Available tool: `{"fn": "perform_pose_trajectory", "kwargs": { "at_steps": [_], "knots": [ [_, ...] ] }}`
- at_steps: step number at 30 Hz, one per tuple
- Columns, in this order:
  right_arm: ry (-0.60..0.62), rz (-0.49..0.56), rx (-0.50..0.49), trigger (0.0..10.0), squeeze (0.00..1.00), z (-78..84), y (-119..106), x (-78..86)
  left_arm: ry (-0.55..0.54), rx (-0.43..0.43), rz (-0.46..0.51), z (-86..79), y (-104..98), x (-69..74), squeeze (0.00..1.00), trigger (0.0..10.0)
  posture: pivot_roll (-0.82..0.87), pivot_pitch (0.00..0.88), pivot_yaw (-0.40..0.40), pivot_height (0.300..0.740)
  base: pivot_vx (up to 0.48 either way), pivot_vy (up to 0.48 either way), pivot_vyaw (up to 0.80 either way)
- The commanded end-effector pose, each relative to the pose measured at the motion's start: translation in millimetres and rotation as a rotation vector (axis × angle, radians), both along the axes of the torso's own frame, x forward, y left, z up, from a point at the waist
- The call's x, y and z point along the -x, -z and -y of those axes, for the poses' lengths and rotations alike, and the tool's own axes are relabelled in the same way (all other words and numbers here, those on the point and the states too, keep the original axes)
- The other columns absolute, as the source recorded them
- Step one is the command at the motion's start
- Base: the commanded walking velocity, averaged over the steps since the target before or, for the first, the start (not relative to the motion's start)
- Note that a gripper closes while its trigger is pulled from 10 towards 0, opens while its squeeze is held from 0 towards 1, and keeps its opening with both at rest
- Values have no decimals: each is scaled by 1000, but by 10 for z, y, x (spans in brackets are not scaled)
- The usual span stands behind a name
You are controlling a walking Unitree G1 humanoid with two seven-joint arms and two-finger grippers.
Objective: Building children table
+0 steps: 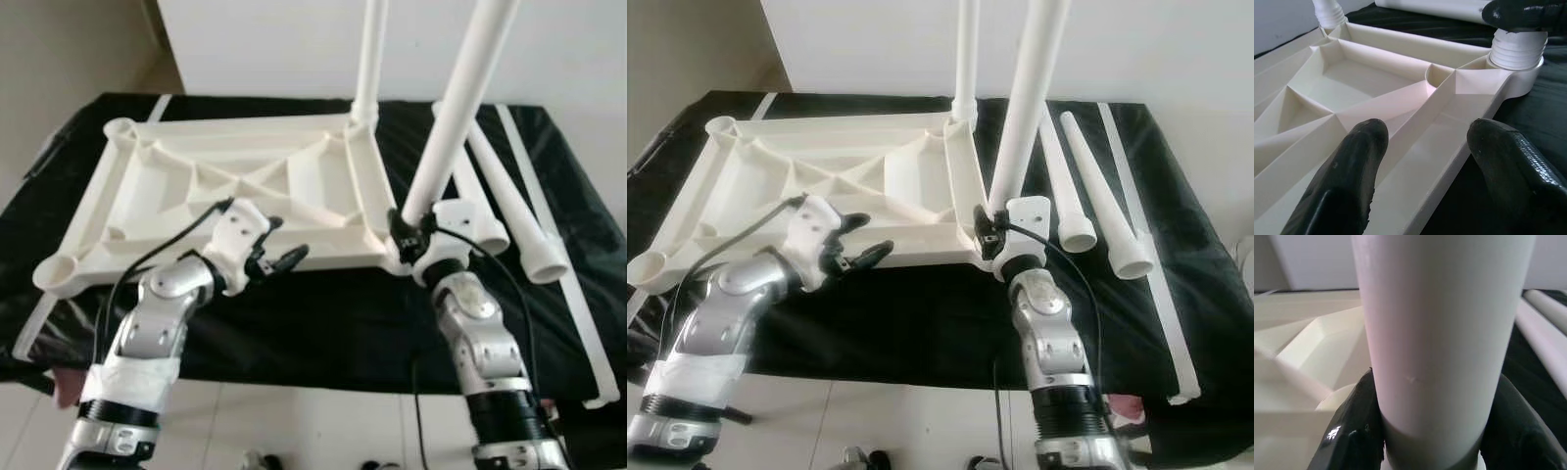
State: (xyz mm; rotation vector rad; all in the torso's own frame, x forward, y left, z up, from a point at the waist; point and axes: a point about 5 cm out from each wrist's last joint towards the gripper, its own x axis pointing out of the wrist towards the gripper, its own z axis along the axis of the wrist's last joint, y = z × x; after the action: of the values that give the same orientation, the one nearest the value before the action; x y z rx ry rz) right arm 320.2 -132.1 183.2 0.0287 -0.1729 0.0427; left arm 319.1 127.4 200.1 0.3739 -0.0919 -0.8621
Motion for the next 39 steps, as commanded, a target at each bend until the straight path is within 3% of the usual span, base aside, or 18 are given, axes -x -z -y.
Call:
{"fn": "perform_pose_trajectory", "kwargs": {
  "at_steps": [1,7,8,19,20,21,28,29,38,39],
  "knots": [
    [83,-102,-25,10000,0,-2,217,45,-20,0,8,1,-5,21,0,10000,-59,166,37,740,0,0,0],
    [142,-111,-87,10000,0,-161,236,114,-25,1,6,-9,-2,30,0,10000,-53,163,38,740,0,0,0],
    [120,-71,-95,10000,1000,-182,176,152,-27,0,6,-19,-2,32,0,10000,-53,160,39,740,0,0,0],
    [114,-11,-59,10000,1000,-87,135,310,-27,0,6,-6,13,38,0,10000,-62,162,27,740,0,0,0],
    [117,-11,-53,10000,573,-79,143,334,-28,0,6,-8,14,39,0,10000,-62,162,27,740,0,0,0],
    [113,-11,-48,10000,0,-67,157,375,-30,0,5,-14,17,42,0,10000,-62,165,24,740,0,0,0],
    [78,-22,-2,10000,0,-14,244,521,-45,0,-3,-68,41,44,0,10000,-64,136,6,740,0,0,0],
    [82,-26,-1,10000,0,-4,239,532,-49,7,-5,-94,7,32,0,10000,-61,211,36,740,0,0,0],
    [10,7,-15,10000,0,-61,180,661,-33,-12,-2,-112,-68,-13,0,10000,-73,221,38,740,0,0,0],
    [-11,14,-18,3020,0,-72,168,678,-32,-10,-3,-108,-64,-9,0,10000,-75,228,39,740,0,0,0]
  ]
}}
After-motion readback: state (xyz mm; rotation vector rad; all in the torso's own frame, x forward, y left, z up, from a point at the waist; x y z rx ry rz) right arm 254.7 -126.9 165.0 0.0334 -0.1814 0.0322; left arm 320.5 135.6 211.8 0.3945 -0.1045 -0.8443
